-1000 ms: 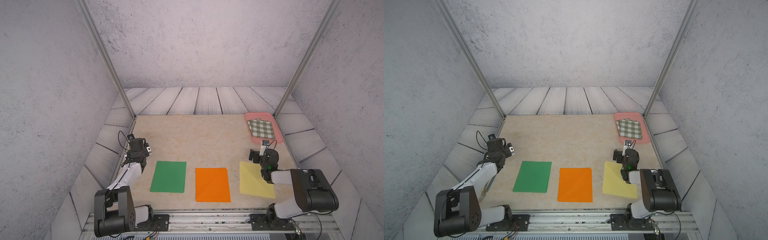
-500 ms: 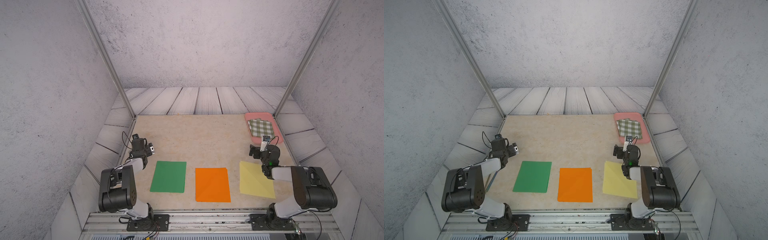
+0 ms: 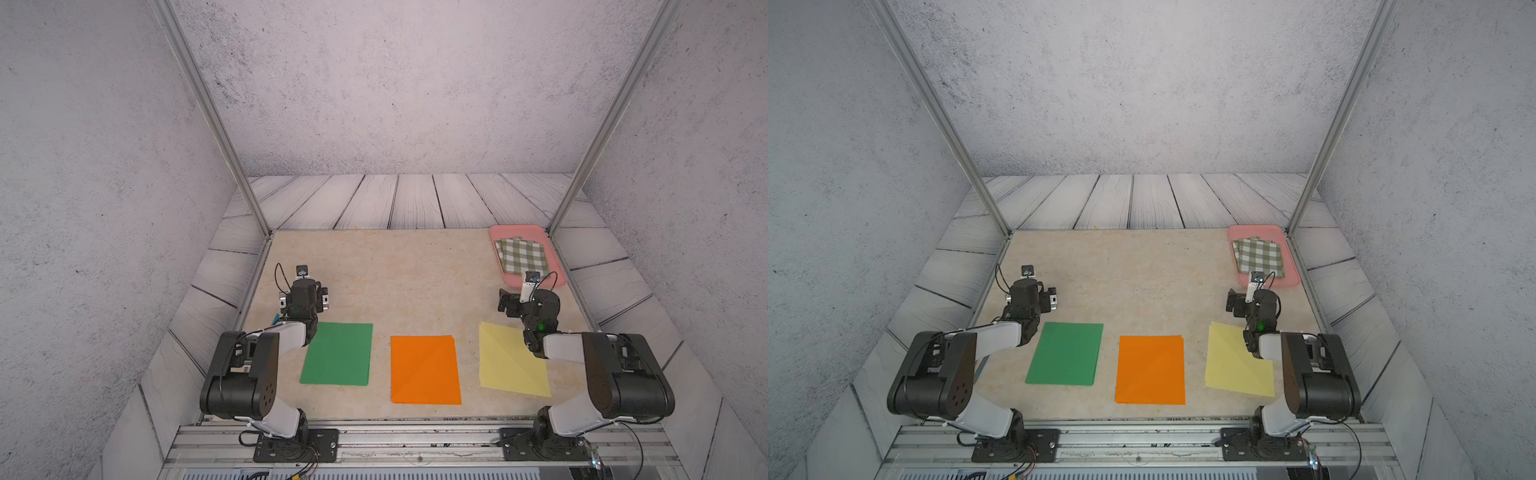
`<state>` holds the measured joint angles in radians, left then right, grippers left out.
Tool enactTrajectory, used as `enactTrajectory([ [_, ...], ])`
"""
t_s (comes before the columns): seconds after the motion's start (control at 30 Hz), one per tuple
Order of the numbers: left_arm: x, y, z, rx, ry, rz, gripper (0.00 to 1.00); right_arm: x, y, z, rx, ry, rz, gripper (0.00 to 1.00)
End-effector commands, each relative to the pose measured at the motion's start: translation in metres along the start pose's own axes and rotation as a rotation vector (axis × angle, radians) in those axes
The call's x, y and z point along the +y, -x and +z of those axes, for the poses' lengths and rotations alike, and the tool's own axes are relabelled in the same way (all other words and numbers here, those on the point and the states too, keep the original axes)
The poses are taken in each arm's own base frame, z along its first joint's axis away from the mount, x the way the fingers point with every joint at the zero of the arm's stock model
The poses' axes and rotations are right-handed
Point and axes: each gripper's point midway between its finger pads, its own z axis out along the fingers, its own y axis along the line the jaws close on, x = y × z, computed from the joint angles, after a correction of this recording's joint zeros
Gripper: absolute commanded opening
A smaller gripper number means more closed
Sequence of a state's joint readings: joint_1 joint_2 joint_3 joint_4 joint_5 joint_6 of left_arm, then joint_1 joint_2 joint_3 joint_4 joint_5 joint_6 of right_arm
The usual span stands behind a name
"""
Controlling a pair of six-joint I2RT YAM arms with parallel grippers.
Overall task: Sort the scattered colored papers by color
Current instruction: Reset both arms
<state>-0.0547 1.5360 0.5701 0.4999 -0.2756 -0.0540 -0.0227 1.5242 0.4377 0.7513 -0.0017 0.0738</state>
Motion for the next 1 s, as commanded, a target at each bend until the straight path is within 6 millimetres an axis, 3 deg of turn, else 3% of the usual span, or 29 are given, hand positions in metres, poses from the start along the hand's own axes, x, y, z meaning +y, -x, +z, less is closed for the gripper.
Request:
enactTrajectory([
  [0.0, -0.007, 0.005, -0.009, -0.093, -0.106, -0.008, 0.96, 0.001, 0.000, 0.002, 0.008, 0.008, -0.007, 0.99],
  [0.03, -0.013, -0.003, -0.014, -0.142, -0.132, 0.010, 0.96, 0.001, 0.000, 0.002, 0.008, 0.009, -0.008, 0.99],
  [0.1, -0.020, 0.005, -0.027, -0.287, -0.165, 0.024, 0.96, 0.001, 0.000, 0.003, 0.010, 0.008, -0.006, 0.99],
  [0.23, -0.011, 0.002, -0.008, -0.133, -0.129, -0.011, 0.96, 0.001, 0.000, 0.003, 0.011, 0.007, -0.007, 0.99],
  [0.97, -0.008, 0.003, -0.006, -0.114, -0.140, -0.031, 0.96, 0.002, -0.001, 0.007, 0.034, -0.003, -0.021, 0.99],
])
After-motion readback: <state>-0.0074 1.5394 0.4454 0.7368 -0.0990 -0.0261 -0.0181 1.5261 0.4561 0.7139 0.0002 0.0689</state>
